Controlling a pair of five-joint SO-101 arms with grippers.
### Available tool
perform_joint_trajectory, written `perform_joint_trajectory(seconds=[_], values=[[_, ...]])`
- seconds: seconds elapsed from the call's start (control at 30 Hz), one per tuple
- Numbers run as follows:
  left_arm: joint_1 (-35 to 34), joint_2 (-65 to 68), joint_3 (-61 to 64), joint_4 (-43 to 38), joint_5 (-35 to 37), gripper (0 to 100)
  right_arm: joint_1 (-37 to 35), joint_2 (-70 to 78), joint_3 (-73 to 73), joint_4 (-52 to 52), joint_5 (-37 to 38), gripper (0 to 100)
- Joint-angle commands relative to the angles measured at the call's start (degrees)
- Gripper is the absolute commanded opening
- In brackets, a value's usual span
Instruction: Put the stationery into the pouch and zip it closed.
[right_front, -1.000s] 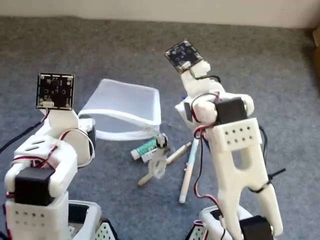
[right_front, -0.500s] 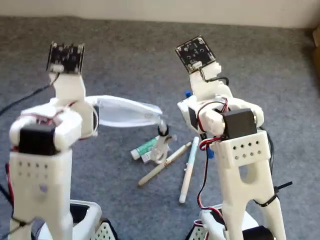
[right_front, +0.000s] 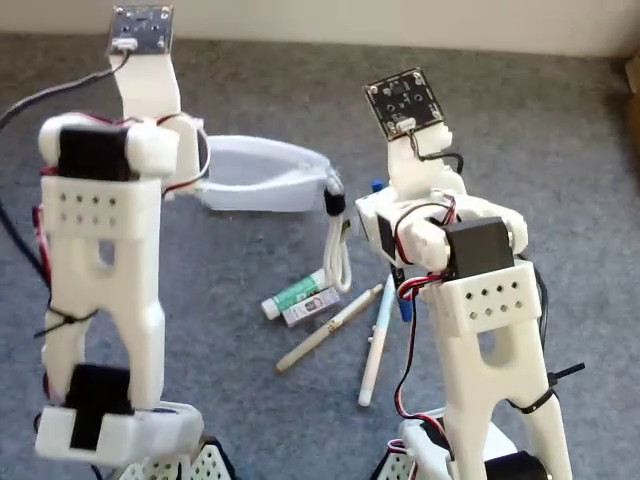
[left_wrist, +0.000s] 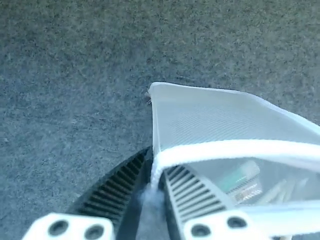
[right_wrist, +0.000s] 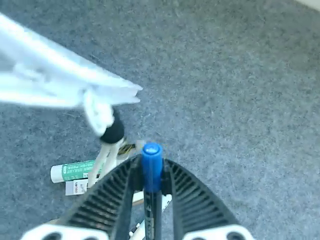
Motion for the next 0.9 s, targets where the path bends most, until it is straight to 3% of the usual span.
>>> perform_joint_trajectory(seconds=[0.0, 0.3, 0.57, 0.87], values=[[0.8, 2.9, -4.3, 0.3, 1.0, 1, 0.6, -1.7, -0.3, 0.4, -2.9, 0.5], [0.7, 5.6, -4.2, 0.1, 1.0, 1, 0.5, -2.2, 2.3, 0.0, -6.1, 0.5], [0.7, 6.1, -4.3, -0.1, 0.9, 1, -0.2, -2.3, -7.7, -0.1, -6.2, 0.5], [0.8, 6.0, -4.3, -0.1, 0.9, 1, -8.5, -2.1, -20.1, -0.1, -6.2, 0.5]])
